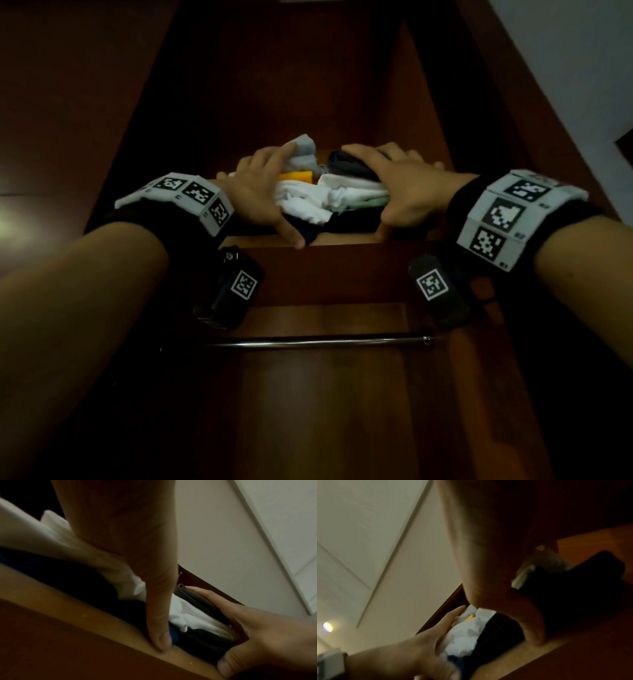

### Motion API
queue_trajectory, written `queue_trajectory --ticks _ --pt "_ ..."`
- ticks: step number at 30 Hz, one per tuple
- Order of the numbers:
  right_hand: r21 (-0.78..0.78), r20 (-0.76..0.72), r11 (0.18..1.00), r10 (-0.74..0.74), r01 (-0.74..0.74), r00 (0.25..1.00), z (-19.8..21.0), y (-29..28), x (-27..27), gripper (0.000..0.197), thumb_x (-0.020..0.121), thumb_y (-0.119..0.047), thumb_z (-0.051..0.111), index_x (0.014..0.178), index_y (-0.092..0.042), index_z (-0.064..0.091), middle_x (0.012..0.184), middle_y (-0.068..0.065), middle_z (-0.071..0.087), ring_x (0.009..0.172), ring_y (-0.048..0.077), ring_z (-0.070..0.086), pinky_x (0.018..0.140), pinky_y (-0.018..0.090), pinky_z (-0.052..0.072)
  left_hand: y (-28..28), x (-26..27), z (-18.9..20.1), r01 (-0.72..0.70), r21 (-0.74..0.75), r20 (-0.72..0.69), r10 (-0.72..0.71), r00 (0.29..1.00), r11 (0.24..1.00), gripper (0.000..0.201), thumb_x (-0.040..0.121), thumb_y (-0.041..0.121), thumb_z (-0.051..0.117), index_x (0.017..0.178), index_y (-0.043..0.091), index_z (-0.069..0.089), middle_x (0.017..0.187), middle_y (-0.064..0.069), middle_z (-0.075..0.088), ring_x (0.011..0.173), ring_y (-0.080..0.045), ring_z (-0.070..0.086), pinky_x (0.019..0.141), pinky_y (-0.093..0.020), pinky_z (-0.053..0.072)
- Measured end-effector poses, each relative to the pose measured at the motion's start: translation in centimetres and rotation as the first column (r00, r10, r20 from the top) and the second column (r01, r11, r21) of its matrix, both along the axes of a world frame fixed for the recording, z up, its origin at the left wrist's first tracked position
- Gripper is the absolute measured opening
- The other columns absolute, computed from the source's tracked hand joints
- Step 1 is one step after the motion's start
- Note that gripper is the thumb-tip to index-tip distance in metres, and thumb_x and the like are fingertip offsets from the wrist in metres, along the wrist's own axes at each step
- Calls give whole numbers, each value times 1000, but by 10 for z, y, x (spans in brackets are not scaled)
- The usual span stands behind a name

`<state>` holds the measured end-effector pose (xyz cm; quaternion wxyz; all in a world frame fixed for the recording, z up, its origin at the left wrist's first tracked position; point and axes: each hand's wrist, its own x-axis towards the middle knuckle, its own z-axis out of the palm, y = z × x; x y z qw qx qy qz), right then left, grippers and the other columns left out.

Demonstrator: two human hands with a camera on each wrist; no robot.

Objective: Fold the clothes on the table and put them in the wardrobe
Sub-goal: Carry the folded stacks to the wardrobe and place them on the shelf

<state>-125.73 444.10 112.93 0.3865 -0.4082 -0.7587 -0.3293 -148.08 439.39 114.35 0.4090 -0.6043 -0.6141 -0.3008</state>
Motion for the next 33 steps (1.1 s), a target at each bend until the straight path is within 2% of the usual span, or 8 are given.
queue_trajectory --ticks 5,7,10,13,17,20,26,33 --pt "-45 -90 980 191 -196 977 5 18 2 100 79 -16 78 150 -46 14 147 4 28 133 34 32 103 42 41 18 0 7 -2 81 86 -5 996 997 132 56 65 79 153 22 2 157 -4 13 144 -31 17 112 -56 25" --pt "-95 -138 968 219 -233 966 6 33 1 80 86 -9 65 147 -41 25 137 6 34 120 34 45 85 36 46 38 -2 11 -6 40 75 3 997 999 111 66 56 79 149 18 17 149 -10 25 137 -34 28 109 -47 31" --pt "-168 -212 949 230 -267 950 8 53 1 51 91 -6 53 131 -35 39 124 6 42 88 24 51 59 29 40 76 2 17 -15 -95 49 20 999 995 70 86 30 70 141 15 30 140 -15 35 129 -37 39 103 -41 36" --pt "-198 -242 942 219 -269 945 16 63 1 44 94 -8 51 129 -32 41 106 3 50 70 19 48 50 27 37 88 9 27 -26 -268 25 33 999 963 52 95 10 54 140 11 29 138 -19 34 126 -35 41 91 -40 38" --pt "-241 -252 943 165 -227 954 22 67 1 60 92 -23 56 143 -37 28 133 15 44 90 29 55 64 32 43 83 9 30 -13 -263 -31 5 999 965 47 94 3 51 137 7 31 136 -20 38 122 -35 44 87 -39 38" --pt "-282 -225 939 133 -196 965 23 68 1 70 93 -20 55 151 -37 19 127 14 49 94 31 58 71 36 50 81 3 27 88 -198 -15 -93 996 976 44 92 4 58 131 1 37 133 -19 43 116 -32 48 79 -28 35" --pt "-294 -171 947 80 -128 982 29 77 -1 66 97 -10 54 154 -23 24 146 14 44 121 35 52 101 44 48 66 -9 20 296 -66 67 -291 954 953 43 85 21 72 109 22 37 106 1 47 93 -16 49 73 -27 38" --pt "-224 -224 968 63 -114 972 28 75 -3 64 93 -5 59 150 -18 33 139 16 50 118 37 54 90 40 49 63 -1 12 259 -59 43 -257 965 964 62 85 27 71 135 12 37 124 -6 47 105 -18 47 82 -25 36"
